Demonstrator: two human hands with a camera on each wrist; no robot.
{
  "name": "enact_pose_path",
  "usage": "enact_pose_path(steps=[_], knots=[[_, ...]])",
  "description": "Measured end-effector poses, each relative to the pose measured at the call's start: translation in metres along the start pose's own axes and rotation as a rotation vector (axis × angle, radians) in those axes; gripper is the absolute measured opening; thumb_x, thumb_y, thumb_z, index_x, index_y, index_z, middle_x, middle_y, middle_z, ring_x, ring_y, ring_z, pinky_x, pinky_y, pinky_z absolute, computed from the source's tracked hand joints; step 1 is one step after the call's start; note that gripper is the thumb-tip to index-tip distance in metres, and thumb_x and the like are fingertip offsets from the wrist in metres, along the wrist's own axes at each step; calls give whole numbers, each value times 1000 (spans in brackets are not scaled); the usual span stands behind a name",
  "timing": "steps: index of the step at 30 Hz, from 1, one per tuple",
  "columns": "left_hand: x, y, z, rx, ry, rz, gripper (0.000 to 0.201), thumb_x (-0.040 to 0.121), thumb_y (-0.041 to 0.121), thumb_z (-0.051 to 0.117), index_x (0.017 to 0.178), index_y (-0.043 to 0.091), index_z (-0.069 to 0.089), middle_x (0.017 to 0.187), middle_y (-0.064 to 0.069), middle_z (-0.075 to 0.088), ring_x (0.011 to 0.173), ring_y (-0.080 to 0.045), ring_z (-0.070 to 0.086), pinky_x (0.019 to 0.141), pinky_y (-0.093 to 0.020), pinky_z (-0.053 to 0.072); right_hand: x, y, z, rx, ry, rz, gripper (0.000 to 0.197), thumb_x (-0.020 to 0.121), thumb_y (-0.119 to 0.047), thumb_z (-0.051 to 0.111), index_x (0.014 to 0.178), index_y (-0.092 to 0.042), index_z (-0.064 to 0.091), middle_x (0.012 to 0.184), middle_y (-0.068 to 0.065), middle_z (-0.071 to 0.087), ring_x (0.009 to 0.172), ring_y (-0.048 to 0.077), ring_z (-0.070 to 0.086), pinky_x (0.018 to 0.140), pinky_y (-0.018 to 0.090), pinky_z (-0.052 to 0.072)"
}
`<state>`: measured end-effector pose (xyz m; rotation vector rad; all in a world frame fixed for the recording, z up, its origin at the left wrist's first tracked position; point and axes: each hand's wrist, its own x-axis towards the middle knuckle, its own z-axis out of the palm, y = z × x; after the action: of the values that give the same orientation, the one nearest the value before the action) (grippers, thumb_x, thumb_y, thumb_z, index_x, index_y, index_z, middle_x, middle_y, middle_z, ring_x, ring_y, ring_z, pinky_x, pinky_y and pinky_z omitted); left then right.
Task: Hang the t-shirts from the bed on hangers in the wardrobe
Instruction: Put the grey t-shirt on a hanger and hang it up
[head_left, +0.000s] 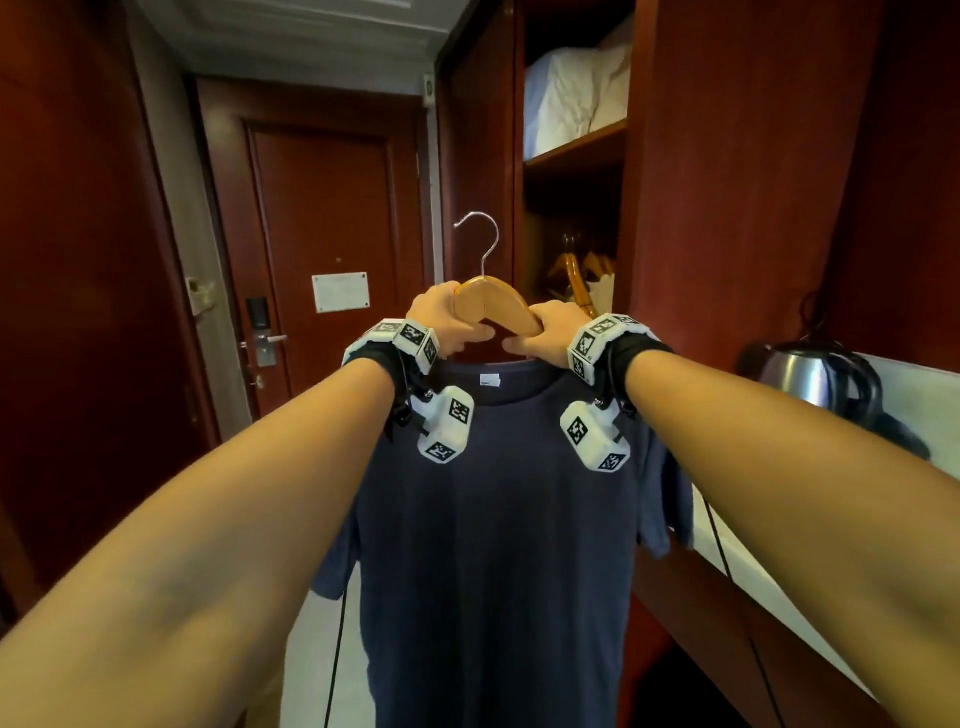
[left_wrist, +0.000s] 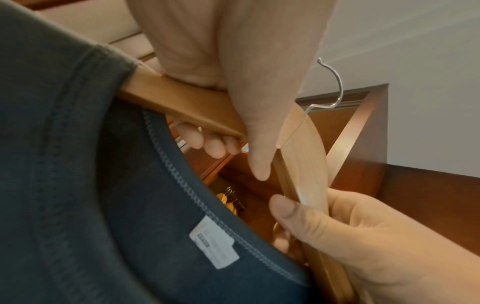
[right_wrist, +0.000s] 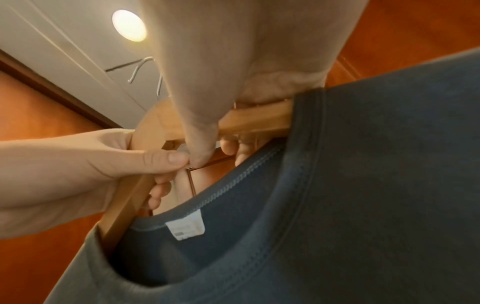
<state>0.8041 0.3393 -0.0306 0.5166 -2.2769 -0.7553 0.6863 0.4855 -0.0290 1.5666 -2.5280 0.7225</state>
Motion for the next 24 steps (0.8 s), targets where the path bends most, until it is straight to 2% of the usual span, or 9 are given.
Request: enact_pose_path(steps=[2,5,7,11,13,15,18,21,24], knots=[[49,-24,5,-13,-32,18,42,73,25,85,103,12,60,89,-6,66,62,-15,64,49,-21,52,46,9,8,-24,32,36,29,85,-51,69,92,-24,60,90,0,68,86,21,64,80,36,51],[117,-53,12,-17,-75,60,46,73,29,84,107,9,59,93,-9,68,64,-16,65,46,-19,49,107,20,16,-57,99,86,29,82,-53,70,79,-30,52,83,-3,63,84,22,63,80,39,52],[159,-69,18,8,-98,79,44,74,32,83,104,13,56,91,-7,67,66,-16,65,45,-18,48,143,28,21,-77,147,120,29,85,-49,69,83,-26,52,80,-4,58,84,22,61,75,35,48],[232,-98,43,58,-73,114,44,70,43,82,92,21,51,90,-5,66,78,-22,67,68,-40,58,203,57,35,-183,270,168,29,89,-51,63,97,-26,49,89,-5,57,84,18,55,73,33,40],[266,-112,58,78,-59,123,43,73,43,80,92,19,51,88,-1,62,79,-20,62,64,-33,48,231,75,42,-226,320,219,29,92,-52,59,101,-27,48,90,-5,52,84,17,51,73,32,36],[300,-124,76,89,-55,147,40,76,41,79,95,16,53,89,-2,59,81,-19,57,65,-28,39,261,95,49,-242,359,253,31,92,-51,59,105,-24,51,89,-4,52,86,19,56,71,32,39],[353,-139,108,94,-43,192,37,79,39,75,98,12,58,90,-4,60,83,-22,58,68,-30,40,305,126,51,-272,382,304,32,92,-48,60,107,-20,53,90,-1,53,83,19,56,67,31,42],[405,-148,141,88,-66,206,31,81,35,72,98,11,60,92,-7,64,80,-24,58,65,-30,39,352,154,46,-257,348,405,25,90,-37,62,96,-15,54,89,4,60,68,19,54,55,29,38],[451,-151,169,54,-96,227,25,84,33,69,97,15,58,92,-6,63,84,-25,58,67,-31,38,390,177,41,-216,338,505,19,89,-29,63,93,-14,52,82,5,58,59,16,49,54,28,41]])
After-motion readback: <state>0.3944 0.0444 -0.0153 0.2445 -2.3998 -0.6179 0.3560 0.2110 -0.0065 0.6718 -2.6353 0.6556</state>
